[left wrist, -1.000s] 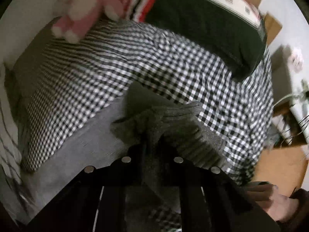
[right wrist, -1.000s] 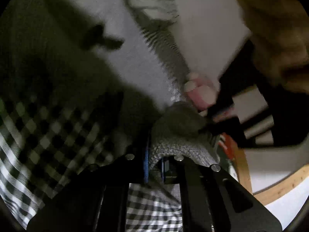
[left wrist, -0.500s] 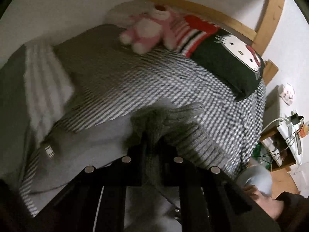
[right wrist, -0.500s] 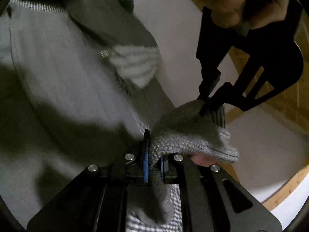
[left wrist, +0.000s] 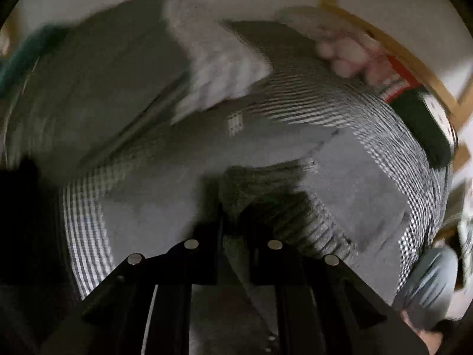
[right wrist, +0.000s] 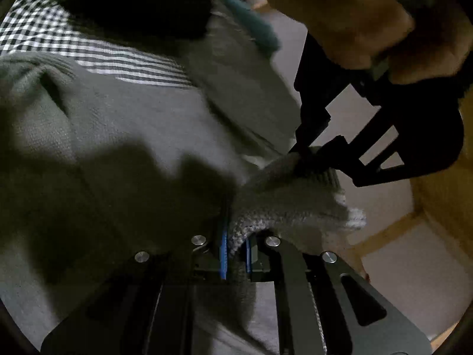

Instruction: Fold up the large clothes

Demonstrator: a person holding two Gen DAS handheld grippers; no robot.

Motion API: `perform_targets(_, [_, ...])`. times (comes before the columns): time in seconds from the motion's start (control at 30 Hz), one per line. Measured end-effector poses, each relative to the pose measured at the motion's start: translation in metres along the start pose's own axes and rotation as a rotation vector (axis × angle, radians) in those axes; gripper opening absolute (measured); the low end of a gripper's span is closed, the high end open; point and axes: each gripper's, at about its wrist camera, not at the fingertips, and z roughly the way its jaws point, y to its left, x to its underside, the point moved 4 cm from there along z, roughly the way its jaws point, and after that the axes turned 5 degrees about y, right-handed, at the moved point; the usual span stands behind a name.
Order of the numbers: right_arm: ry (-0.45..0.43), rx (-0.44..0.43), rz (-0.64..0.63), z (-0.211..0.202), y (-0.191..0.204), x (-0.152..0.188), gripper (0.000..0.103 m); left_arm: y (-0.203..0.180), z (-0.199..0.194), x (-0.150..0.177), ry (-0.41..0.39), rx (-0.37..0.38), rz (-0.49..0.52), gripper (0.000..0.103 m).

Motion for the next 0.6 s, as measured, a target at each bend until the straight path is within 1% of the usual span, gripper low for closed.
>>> perform_targets(0.03, [0.031, -0.015, -0.015, 0.008, 0.012, -0.006, 0.009, 0.013, 0.003, 0.006, 0.009, -0.019, -0.023, 0.015])
perform_targets(0.1, [0.120, -0.039, -0.067, 0.020, 0.043, -0.012, 0.010, 0.050, 0.004, 0.022, 0.009, -0.105, -0.086, 0.025])
perform_targets(0.13, [0.135, -0.028, -0.075, 0.023, 0.051, -0.013, 0.010, 0.069, -0.002, 0.028, -0.007, -0.144, -0.114, 0.047])
perform_targets(0.17, [0.135, 0.010, -0.073, 0.021, 0.055, -0.014, 0.010, 0.081, -0.010, 0.031, -0.033, -0.155, -0.134, 0.061])
perform_targets(0.2, [0.128, 0.032, -0.067, 0.019, 0.056, -0.015, 0.011, 0.093, -0.023, 0.033, -0.077, -0.163, -0.166, 0.077])
perform_targets(0.23, [0.121, 0.048, -0.057, 0.016, 0.057, -0.017, 0.011, 0.102, -0.036, 0.033, -0.122, -0.158, -0.195, 0.078])
perform_targets(0.27, [0.115, 0.055, -0.053, 0.016, 0.057, -0.021, 0.011, 0.106, -0.051, 0.031, -0.165, -0.122, -0.223, 0.081])
perform_targets(0.3, [0.093, 0.048, -0.045, 0.010, 0.058, -0.025, 0.017, 0.105, -0.060, 0.029, -0.189, -0.077, -0.239, 0.084])
perform_targets(0.33, [0.071, 0.026, -0.035, 0.004, 0.059, -0.028, 0.023, 0.100, -0.068, 0.025, -0.208, -0.033, -0.246, 0.090])
perform_targets(0.37, [0.026, -0.014, -0.013, -0.004, 0.058, -0.034, 0.047, 0.091, -0.076, 0.019, -0.233, 0.010, -0.232, 0.091])
perform_targets(0.4, [-0.054, -0.075, 0.043, -0.025, 0.053, -0.034, 0.088, 0.081, -0.081, 0.013, -0.251, 0.027, -0.198, 0.091])
perform_targets(0.43, [-0.131, -0.111, 0.102, -0.043, 0.043, -0.029, 0.100, 0.069, -0.081, 0.008, -0.258, 0.024, -0.149, 0.093])
perform_targets(0.47, [-0.176, -0.168, 0.141, -0.055, 0.034, -0.025, 0.100, 0.061, -0.079, 0.008, -0.260, 0.015, -0.112, 0.093])
perform_targets(0.5, [-0.203, -0.264, 0.185, -0.068, 0.026, -0.017, 0.100, 0.054, -0.071, 0.004, -0.261, -0.001, -0.082, 0.094])
perform_targets(0.53, [-0.218, -0.368, 0.244, -0.082, 0.012, 0.000, 0.100, 0.051, -0.062, 0.003, -0.255, -0.013, -0.076, 0.094])
perform_targets(0.57, [-0.239, -0.405, 0.297, -0.091, -0.002, 0.014, 0.100, 0.048, -0.049, 0.003, -0.245, -0.017, -0.088, 0.094])
perform_targets(0.6, [-0.238, -0.411, 0.350, -0.093, -0.018, 0.027, 0.100, 0.045, -0.034, 0.005, -0.243, -0.002, -0.115, 0.094])
